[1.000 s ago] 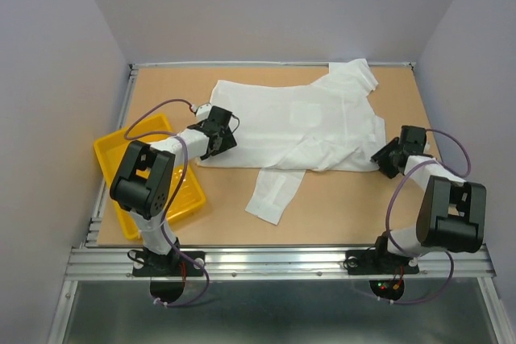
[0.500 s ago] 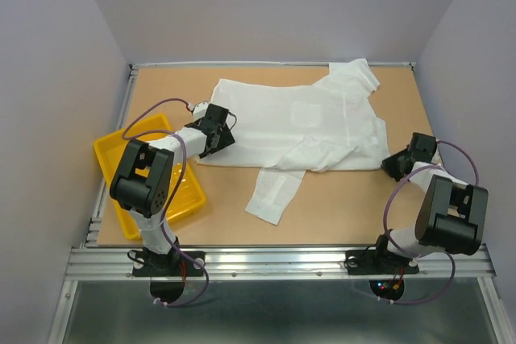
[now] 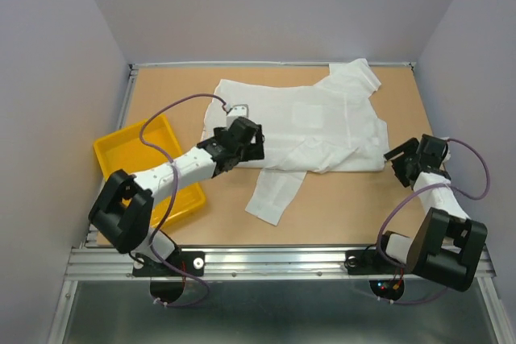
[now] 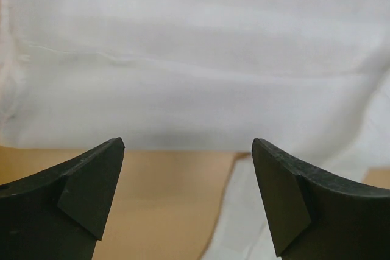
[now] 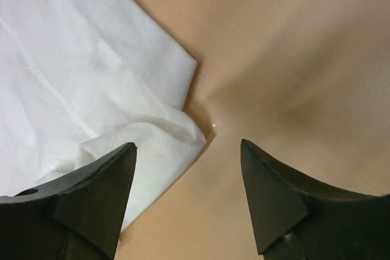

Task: Fold and stack the long sleeve shirts
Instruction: Fold the shirt

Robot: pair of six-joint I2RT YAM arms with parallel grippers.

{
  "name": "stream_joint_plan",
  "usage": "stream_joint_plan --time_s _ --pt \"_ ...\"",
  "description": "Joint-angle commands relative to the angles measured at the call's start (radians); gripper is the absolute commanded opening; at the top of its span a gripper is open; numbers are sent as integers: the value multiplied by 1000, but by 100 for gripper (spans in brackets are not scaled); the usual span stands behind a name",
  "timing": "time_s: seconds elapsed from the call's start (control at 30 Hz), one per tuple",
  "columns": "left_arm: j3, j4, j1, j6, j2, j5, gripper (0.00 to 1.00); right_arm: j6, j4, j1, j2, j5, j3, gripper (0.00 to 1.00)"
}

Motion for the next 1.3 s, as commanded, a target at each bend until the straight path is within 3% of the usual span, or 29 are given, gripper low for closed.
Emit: stream_joint_plan --time_s 0.0,0.13,0.33,0.8,0.97,1.0,1.1,1.27 --pt "-79 -14 -202 99 -126 -22 99 -51 -47 22 -75 -39 17 79" --pt "-125 -31 -385 99 -146 37 99 -94 -86 76 -129 -44 42 89" --pt "-134 -54 -582 151 -53 54 94 -115 -122 114 -158 -76 68 90" --pt "-15 -134 -668 263 147 34 75 -128 -138 116 -184 -88 65 90" --pt "2 -169 -668 255 182 35 41 -128 -138 116 -187 -85 71 90" --pt "10 -175 -668 257 184 34 27 -129 -138 116 -187 -87 73 90" --pt "22 -186 -668 254 176 18 0 -129 -141 116 -194 -87 80 90" --pt "82 -230 -668 271 116 -64 0 -134 -156 116 -206 -99 109 90"
